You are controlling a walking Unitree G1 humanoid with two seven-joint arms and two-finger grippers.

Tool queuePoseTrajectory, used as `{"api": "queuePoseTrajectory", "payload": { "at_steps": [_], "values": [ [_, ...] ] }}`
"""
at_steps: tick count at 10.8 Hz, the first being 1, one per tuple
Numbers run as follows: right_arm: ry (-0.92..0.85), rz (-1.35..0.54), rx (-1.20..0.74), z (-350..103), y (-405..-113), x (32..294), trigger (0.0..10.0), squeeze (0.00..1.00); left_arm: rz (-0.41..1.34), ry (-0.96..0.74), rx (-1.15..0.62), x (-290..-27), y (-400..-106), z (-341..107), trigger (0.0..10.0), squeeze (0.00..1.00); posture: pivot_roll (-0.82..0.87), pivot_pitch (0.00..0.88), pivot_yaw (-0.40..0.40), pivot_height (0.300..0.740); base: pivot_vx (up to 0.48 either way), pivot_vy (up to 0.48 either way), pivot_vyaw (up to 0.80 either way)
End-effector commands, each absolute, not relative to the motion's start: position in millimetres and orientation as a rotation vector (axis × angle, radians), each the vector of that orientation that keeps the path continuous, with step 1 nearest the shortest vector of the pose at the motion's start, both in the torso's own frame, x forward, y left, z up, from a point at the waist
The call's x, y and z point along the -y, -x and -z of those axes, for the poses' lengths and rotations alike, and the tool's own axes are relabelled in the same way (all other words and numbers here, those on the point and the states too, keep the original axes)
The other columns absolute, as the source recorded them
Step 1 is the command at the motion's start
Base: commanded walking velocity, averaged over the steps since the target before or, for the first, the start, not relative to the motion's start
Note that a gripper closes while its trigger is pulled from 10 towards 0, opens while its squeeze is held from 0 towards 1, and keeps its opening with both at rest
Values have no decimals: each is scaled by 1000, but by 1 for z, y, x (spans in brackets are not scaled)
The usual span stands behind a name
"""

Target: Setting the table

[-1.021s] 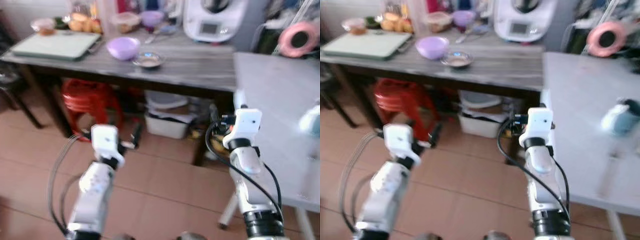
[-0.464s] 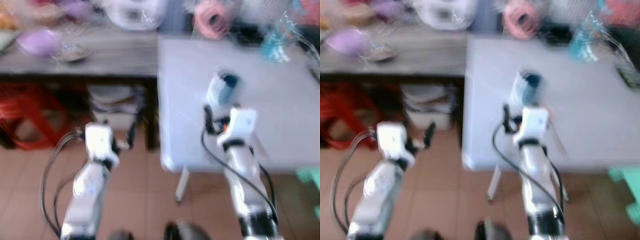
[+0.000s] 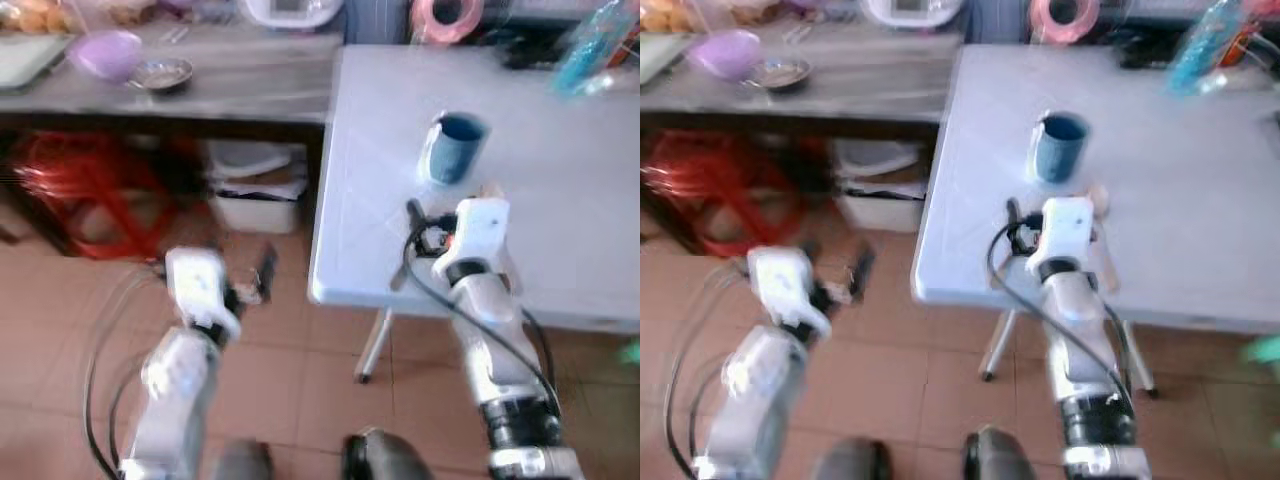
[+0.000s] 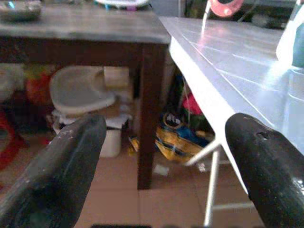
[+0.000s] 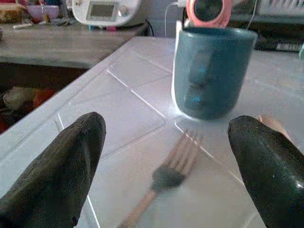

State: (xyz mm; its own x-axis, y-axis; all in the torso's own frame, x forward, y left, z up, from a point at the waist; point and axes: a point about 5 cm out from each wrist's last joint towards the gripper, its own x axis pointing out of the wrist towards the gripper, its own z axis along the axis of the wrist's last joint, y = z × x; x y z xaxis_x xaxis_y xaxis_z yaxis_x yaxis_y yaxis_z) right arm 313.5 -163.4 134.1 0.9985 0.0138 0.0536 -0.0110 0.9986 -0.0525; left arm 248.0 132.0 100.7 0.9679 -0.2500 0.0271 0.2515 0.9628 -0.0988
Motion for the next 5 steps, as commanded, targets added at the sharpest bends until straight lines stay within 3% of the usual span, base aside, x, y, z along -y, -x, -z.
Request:
{"api": "queuePoseTrajectory", "payload": {
  "at_steps": [1,5],
  "values": [
    [49,-7,24,-135,-319,163,10000,0,265,87,26,-134,-248,-105,10000,0,-18,177,9,740,0,0,0],
    [42,-9,1,-146,-336,164,10000,0,299,85,24,-132,-244,-108,10000,0,-8,200,9,740,0,0,0]
  ]
}}
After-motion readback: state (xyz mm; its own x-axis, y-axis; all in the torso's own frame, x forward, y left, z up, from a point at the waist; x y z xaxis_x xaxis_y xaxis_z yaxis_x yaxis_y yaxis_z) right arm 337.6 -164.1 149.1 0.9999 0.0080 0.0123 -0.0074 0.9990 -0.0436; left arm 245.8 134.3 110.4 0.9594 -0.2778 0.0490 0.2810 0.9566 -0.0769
